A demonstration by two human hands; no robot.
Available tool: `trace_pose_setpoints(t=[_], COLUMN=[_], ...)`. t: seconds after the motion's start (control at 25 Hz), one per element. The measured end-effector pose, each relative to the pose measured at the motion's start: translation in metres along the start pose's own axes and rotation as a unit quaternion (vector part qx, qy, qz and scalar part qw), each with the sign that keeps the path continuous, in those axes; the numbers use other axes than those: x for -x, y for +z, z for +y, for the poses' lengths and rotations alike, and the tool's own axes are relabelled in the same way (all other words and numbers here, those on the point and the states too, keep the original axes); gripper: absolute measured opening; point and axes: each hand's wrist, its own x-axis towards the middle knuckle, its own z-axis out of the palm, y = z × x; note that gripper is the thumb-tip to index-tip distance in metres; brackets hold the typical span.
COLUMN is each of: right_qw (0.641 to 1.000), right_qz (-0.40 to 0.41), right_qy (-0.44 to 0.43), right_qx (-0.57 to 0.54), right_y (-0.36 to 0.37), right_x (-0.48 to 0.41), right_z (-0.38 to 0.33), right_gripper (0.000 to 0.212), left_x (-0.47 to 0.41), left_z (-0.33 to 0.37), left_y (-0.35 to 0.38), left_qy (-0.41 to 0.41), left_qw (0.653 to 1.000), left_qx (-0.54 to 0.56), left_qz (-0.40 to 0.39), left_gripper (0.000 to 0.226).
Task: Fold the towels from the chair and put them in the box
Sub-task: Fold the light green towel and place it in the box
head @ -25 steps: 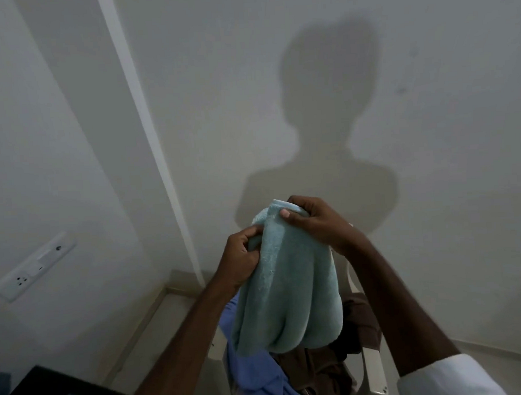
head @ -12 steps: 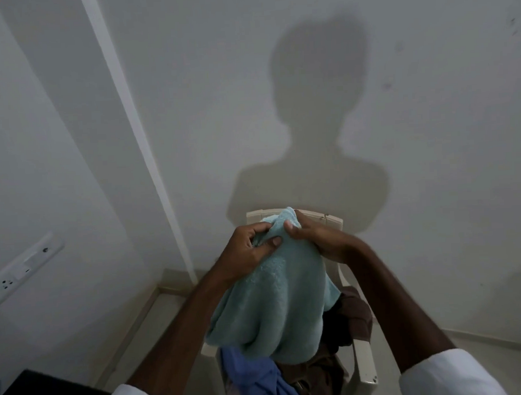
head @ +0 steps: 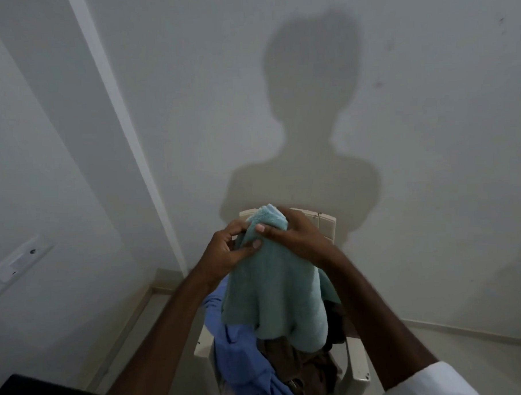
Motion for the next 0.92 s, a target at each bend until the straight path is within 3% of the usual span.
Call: trace_pose_setpoints(t=[0.08, 0.16, 0.24, 0.32, 0.44, 0.52, 0.64, 0.84, 0.92], right_qw=[0.999, 0.991, 0.982, 0.986, 0.985, 0.978, 0.969, 0.954, 0.951], right_qz=[0.045, 0.067, 0.068, 0.075, 0.137, 0.164, 0.142, 0.069, 0.04], right_qy=[-0.015, -0.009, -0.01, -0.016, 0.01, 0.05, 0.08, 0.141, 0.166], right_qx=[-0.024, -0.117, -0.174, -0.149, -0.105, -0.121, -0.184, -0.253, -0.258], right_y=[-0.008, -0.026, -0.048, -0.067, -0.086, -0.093, -0.087, -0.075, -0.072], right_x=[-0.002, 0.0, 0.003, 0.006, 0.014, 0.022, 0.03, 0.034, 0.035], right_z=[-0.008, -0.017, -0.022, -0.014, 0.022, 0.053, 0.086, 0.111, 0.115], right_gripper=[0.036, 0.028, 0.023, 0.022, 0.03, 0.034, 0.036, 0.038, 0.053], left_x=[0.011, 0.026, 0.041, 0.045, 0.034, 0.02, -0.002, -0.023, -0.022], left_z=[-0.016, -0.041, -0.067, -0.076, -0.037, 0.005, 0.057, 0.067, 0.058], left_y=[-0.007, -0.013, -0.023, -0.035, -0.061, -0.078, -0.085, -0.094, -0.101], left_qy=[-0.075, -0.168, -0.209, -0.178, -0.025, 0.045, 0.104, 0.085, 0.033], left_qw=[0.995, 0.965, 0.93, 0.942, 0.947, 0.944, 0.91, 0.842, 0.823], left_qx=[0.0, -0.162, -0.282, -0.28, -0.32, -0.325, -0.401, -0.524, -0.553], left_qz=[-0.065, -0.117, -0.111, -0.048, 0.021, 0.046, -0.015, -0.095, -0.129], left_gripper=[0.057, 0.074, 0.094, 0.083, 0.029, 0.028, 0.031, 0.03, 0.035])
